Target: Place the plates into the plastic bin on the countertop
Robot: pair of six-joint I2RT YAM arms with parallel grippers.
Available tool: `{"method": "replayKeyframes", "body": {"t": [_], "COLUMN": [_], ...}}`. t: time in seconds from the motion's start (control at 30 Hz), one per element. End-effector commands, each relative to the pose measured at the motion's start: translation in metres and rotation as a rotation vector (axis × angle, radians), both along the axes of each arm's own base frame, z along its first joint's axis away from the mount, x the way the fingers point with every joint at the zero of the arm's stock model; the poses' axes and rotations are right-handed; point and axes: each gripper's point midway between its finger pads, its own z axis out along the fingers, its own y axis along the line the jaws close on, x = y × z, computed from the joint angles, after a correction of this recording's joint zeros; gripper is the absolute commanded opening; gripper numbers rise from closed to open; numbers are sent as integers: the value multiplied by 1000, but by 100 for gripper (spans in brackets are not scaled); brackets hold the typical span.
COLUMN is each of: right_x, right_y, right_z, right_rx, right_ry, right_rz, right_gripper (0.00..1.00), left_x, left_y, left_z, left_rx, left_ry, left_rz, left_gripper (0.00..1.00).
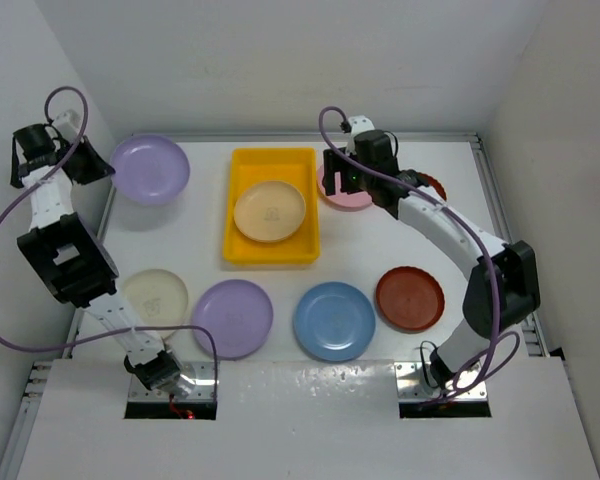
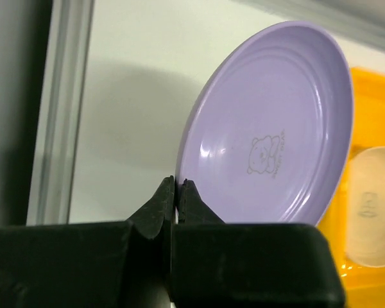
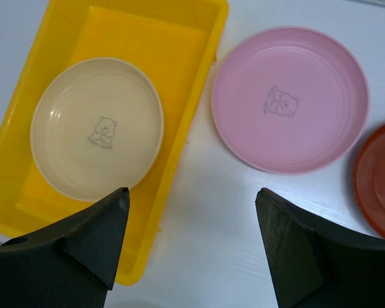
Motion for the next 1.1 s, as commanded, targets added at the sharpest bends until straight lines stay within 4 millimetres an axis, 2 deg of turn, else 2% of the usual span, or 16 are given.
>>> {"method": "replayKeyframes", "body": {"t": [0.0, 0.13, 0.17, 0.23, 0.27, 0.33, 0.37, 0.4, 0.47, 0.53, 0.57, 0.73, 0.83, 1.0, 1.03, 1.07], "right_x": [-1, -4, -3, -6, -7, -9, -10, -11, -14, -20, -20, -27, -27, -23, -21, -14], "right_y": [-11, -29, -31, -38, -39, -45, -48, -49, -55, -60, -63, -71, -73, -73, -72, -73], "right_z": [11, 9, 9, 3, 0, -2, -3, 0, -3, -5, -7, -10, -10, -16, -17, -26], "right_rx": [43, 38, 45, 44, 54, 49, 49, 49, 39, 33, 26, 24, 21, 31, 45, 50], "right_ry": [-33, -31, -31, -11, -1, 9, 15, 8, 15, 21, 22, 27, 24, 47, 55, 82], "right_rz": [-43, -81, -92, -106, -111, -122, -129, -129, -140, -146, -161, -177, -179, -182, -189, -203], "right_gripper": [79, 79, 79, 79, 79, 79, 79, 79, 79, 79, 79, 79, 79, 80, 81, 81], "left_x": [13, 28, 35, 42, 50, 55, 57, 60, 63, 68, 67, 65, 64, 40, 37, 34], "left_y": [-31, -86, -121, -158, -186, -212, -234, -244, -270, -278, -290, -305, -303, -313, -313, -312], "left_z": [72, 84, 85, 72, 55, 37, 33, 17, 12, -5, -11, -54, -60, -81, -85, -92], "left_rx": [-25, -58, -70, -90, -78, -90, -94, -106, -84, -41, -24, 0, 2, 7, 4, 6], "left_ry": [-159, -176, -176, -148, -115, -77, -69, -38, -31, 5, 19, 114, 134, 210, 221, 241], "left_rz": [-69, -168, -243, -317, -360, -406, -449, -467, -517, -518, -548, -577, -569, -643, -643, -652], "left_gripper": [0, 0, 0, 0, 0, 0, 0, 0, 0, 0, 0, 0, 0, 0, 1, 8]}}
